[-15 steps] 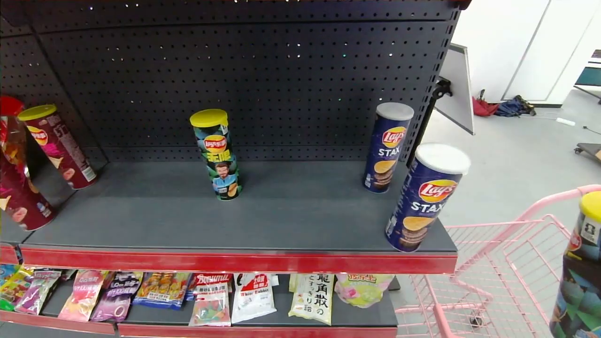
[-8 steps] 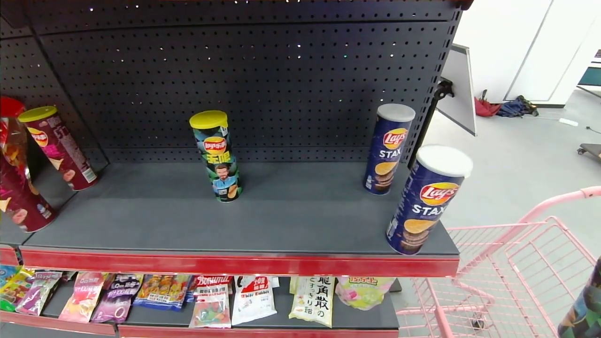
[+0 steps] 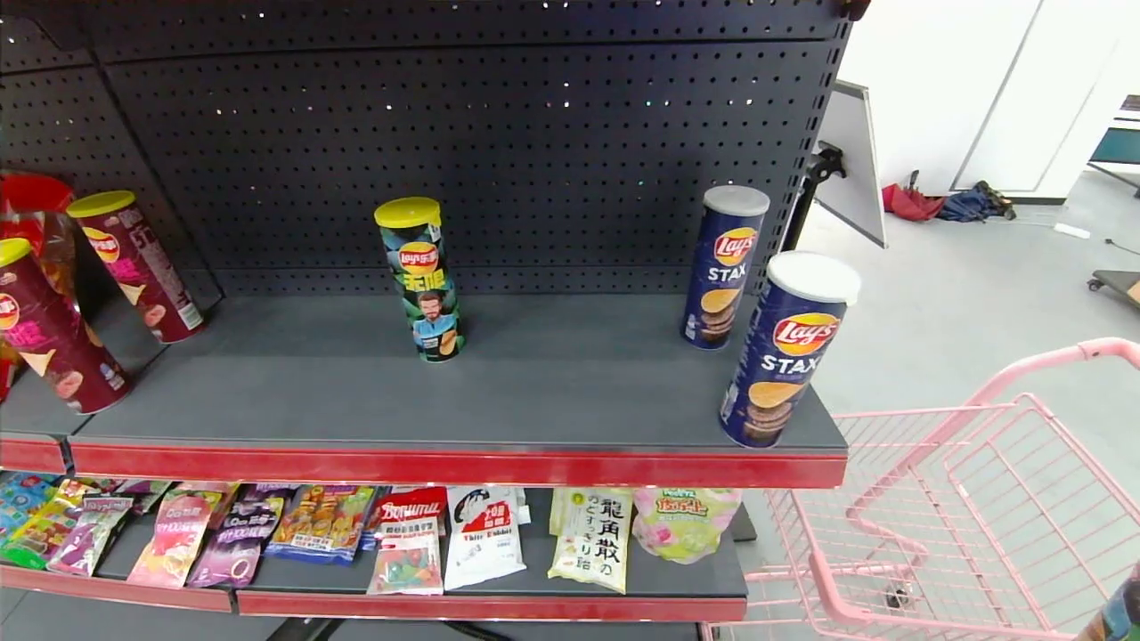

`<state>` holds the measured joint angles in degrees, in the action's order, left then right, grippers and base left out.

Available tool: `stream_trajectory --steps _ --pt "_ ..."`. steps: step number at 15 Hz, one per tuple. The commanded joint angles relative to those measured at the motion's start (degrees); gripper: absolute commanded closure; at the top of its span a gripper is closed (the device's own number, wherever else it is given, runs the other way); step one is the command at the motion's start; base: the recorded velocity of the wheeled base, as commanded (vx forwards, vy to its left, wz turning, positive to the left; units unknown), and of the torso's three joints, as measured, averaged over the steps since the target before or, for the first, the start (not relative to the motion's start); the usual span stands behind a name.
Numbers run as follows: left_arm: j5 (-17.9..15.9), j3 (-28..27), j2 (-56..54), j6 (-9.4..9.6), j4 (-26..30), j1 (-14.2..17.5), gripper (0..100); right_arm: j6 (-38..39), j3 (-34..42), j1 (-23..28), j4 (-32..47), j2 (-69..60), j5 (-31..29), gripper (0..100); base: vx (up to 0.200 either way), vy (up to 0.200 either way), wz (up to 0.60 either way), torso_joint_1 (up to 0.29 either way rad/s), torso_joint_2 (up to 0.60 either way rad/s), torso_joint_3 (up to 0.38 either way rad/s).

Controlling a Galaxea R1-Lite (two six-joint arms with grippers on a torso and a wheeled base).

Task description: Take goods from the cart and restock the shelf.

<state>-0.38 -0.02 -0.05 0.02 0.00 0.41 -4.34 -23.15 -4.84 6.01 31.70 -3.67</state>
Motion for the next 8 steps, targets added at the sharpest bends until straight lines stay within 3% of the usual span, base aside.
stream_trajectory --steps 1,8 --pt "0.0 0.0 0.0 0.06 0.0 0.0 0 -0.1 0.0 0.0 0.0 -0.1 0.0 100 0.0 0.0 0.0 0.0 0.0 0.0" --pt "-0.1 -0.1 0.0 0.15 0.0 0.0 0 -0.1 0.4 -0.1 -0.1 0.6 0.0 100 0.0 0.2 0.0 0.008 0.0 0.002"
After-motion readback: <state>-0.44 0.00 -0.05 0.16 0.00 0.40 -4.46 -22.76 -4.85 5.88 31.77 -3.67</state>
